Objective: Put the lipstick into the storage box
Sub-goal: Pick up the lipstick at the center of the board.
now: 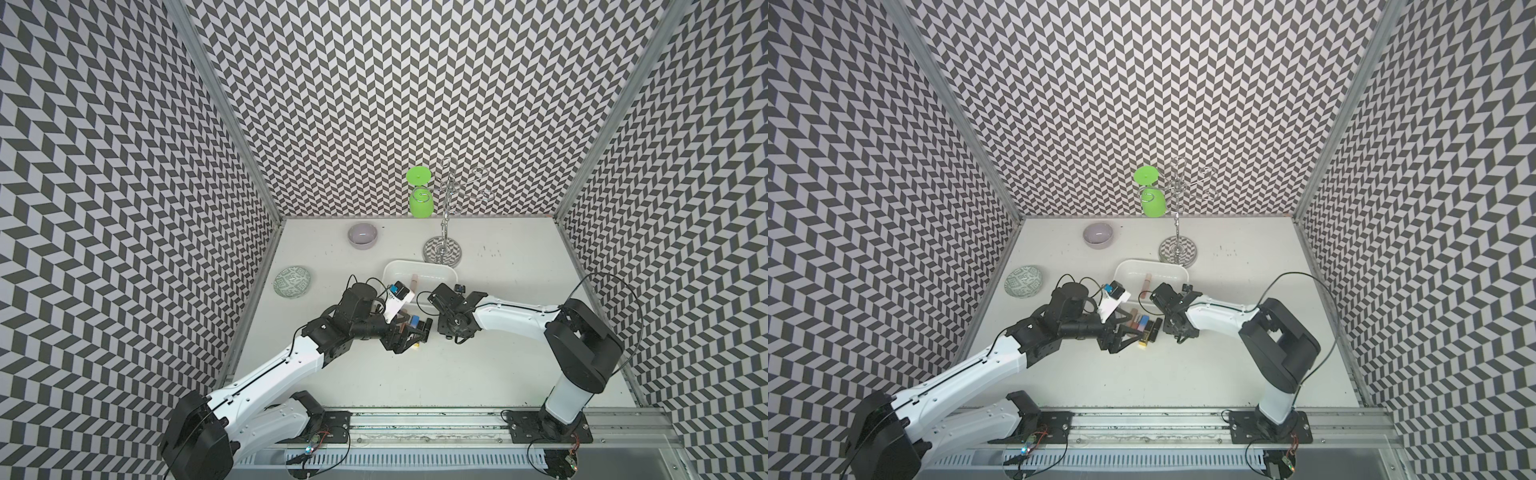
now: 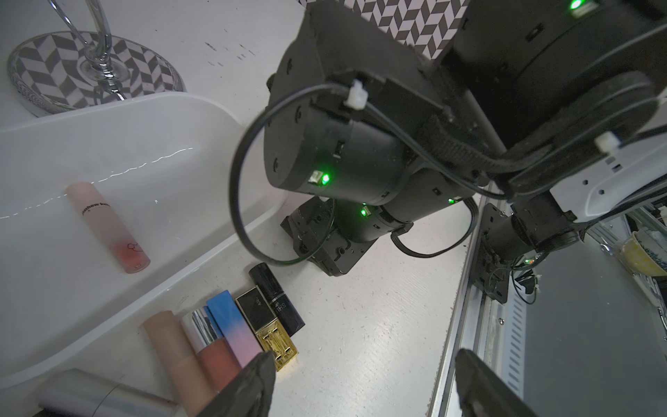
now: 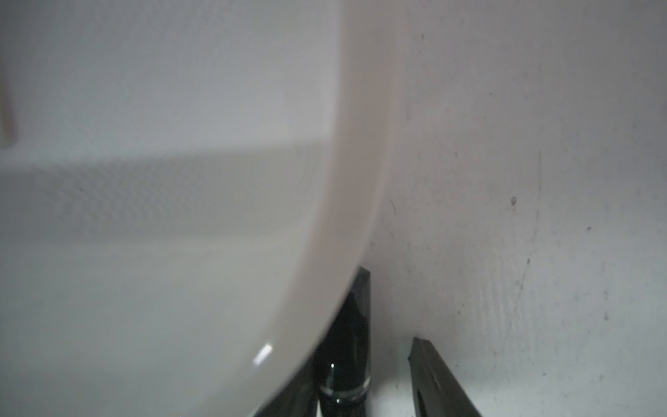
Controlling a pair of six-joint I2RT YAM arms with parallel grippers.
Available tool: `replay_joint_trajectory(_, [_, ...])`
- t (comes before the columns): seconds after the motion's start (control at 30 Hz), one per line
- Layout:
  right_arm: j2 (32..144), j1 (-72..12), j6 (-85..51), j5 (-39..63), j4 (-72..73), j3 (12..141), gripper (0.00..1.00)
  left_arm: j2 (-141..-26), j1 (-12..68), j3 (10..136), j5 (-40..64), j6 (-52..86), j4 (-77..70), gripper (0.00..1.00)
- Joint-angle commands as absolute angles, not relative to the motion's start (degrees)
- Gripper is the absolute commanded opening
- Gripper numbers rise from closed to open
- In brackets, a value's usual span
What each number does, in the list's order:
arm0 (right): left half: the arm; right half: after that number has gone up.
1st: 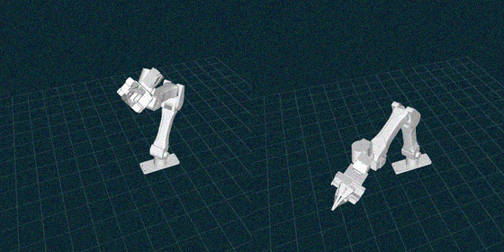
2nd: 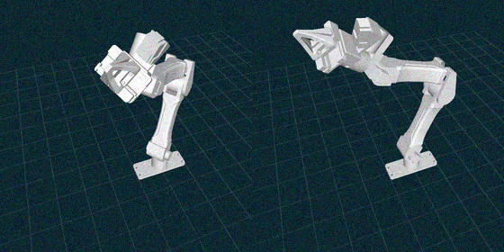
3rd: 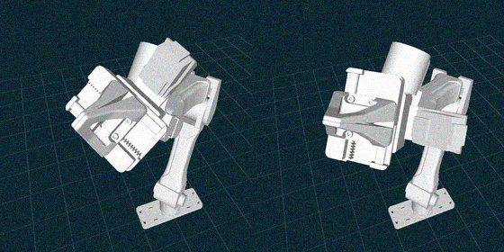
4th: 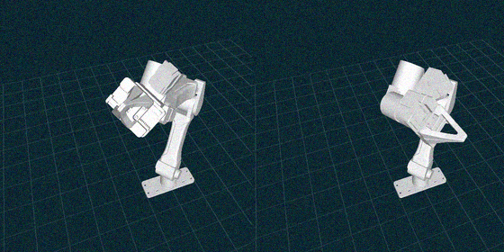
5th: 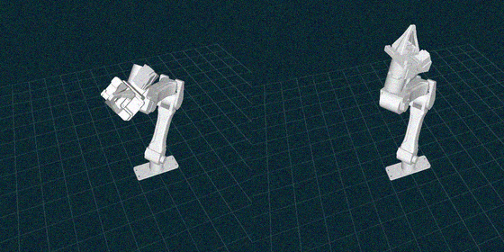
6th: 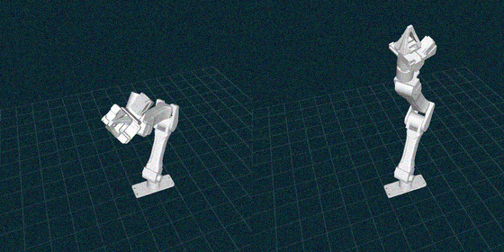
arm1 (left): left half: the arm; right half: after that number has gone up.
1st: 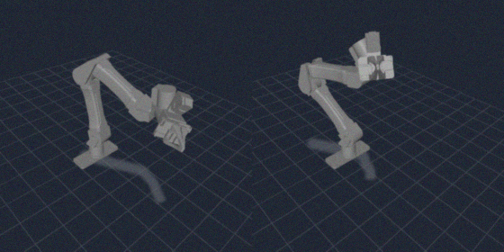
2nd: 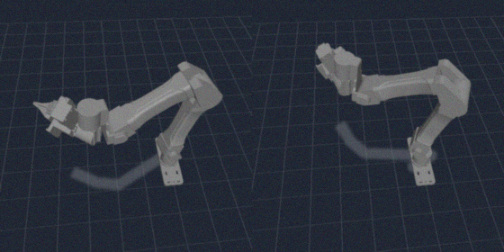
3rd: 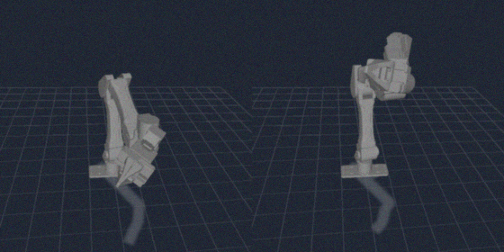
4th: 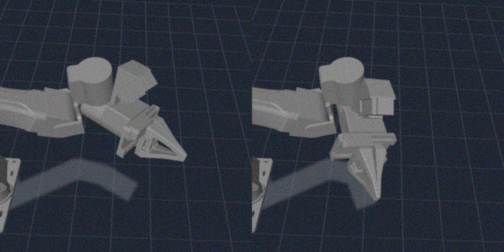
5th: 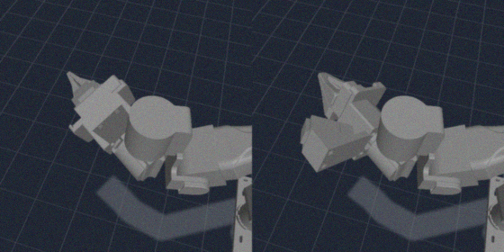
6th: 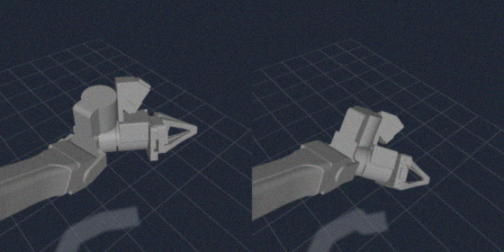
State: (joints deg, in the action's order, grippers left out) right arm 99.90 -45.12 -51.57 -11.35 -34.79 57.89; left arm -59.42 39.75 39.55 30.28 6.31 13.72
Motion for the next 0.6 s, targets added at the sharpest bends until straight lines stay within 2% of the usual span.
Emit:
replay_joint_trajectory(0.0, [102.1, -45.3, -50.1, -10.9, -38.9, 54.8, 0.41, -58.0, 39.8, 40.3, 30.3, 7.1, 12.6, 0.81])
replay_joint_trajectory(0.33, [98.5, -45.3, -48.5, -8.6, -36.4, 49.9, 0.23, -59.2, 39.8, 40.0, 30.2, 8.6, 11.6, 0.82])
replay_joint_trajectory(0.57, [91.0, -45.3, -49.8, -9.1, -37.9, 46.9, 0.22, -60.2, 38.1, 40.6, 31.7, 13.0, 10.1, 0.82])
